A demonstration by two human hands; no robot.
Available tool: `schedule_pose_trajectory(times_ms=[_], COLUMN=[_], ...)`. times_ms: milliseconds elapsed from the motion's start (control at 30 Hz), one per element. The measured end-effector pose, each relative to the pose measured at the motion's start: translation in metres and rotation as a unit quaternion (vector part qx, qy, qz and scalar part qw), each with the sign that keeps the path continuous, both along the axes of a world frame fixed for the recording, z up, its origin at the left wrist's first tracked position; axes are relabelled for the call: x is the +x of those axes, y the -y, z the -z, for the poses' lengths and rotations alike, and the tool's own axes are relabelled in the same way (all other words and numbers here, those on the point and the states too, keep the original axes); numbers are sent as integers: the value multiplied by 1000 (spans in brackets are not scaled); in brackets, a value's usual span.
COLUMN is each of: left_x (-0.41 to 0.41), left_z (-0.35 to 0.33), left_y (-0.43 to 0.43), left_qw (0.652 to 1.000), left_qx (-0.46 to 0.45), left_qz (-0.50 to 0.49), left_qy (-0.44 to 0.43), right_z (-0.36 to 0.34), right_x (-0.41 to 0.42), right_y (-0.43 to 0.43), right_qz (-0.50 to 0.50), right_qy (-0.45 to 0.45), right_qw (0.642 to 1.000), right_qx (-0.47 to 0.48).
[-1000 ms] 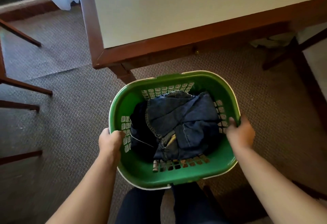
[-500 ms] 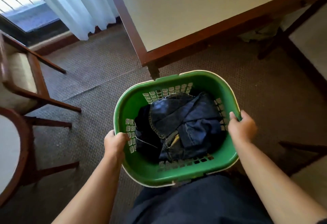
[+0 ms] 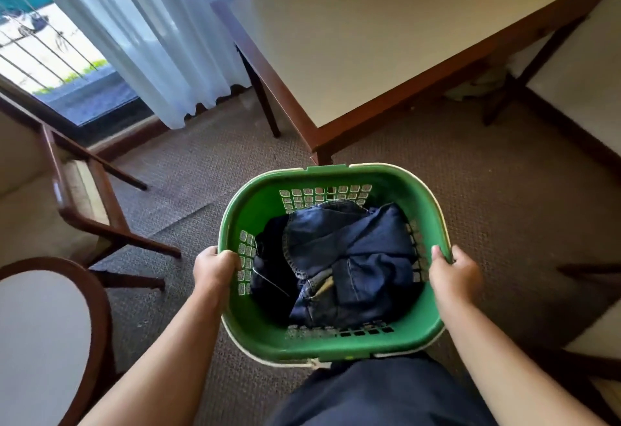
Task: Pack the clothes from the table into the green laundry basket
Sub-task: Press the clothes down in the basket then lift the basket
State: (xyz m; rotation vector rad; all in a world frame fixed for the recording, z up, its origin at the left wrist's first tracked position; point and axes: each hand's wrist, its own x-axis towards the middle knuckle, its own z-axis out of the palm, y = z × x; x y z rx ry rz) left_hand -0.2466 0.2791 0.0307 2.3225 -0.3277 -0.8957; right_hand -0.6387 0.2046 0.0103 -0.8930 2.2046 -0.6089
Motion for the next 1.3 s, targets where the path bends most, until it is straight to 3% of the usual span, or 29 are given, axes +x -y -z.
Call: schedule_pose_trajectory(times_ms=[500, 833, 967, 1300], left_x=[97, 189, 209, 243], left_z=[12, 9, 7, 15], left_y=[58, 120, 140, 173], left_qw=[991, 964, 948, 930], left_qx=[21, 18, 29, 38], left_qz=[131, 264, 312, 361], left_qy=[23, 13, 50, 57], right_z=[1, 9, 11, 22], right_x=[82, 192, 226, 279], right_y=[-36, -83, -99, -102], right_qz=[116, 295, 337, 355], right_qy=[8, 25, 31, 9], right_qw=[993, 954, 940, 934], right_qx=[-24, -47, -45, -33])
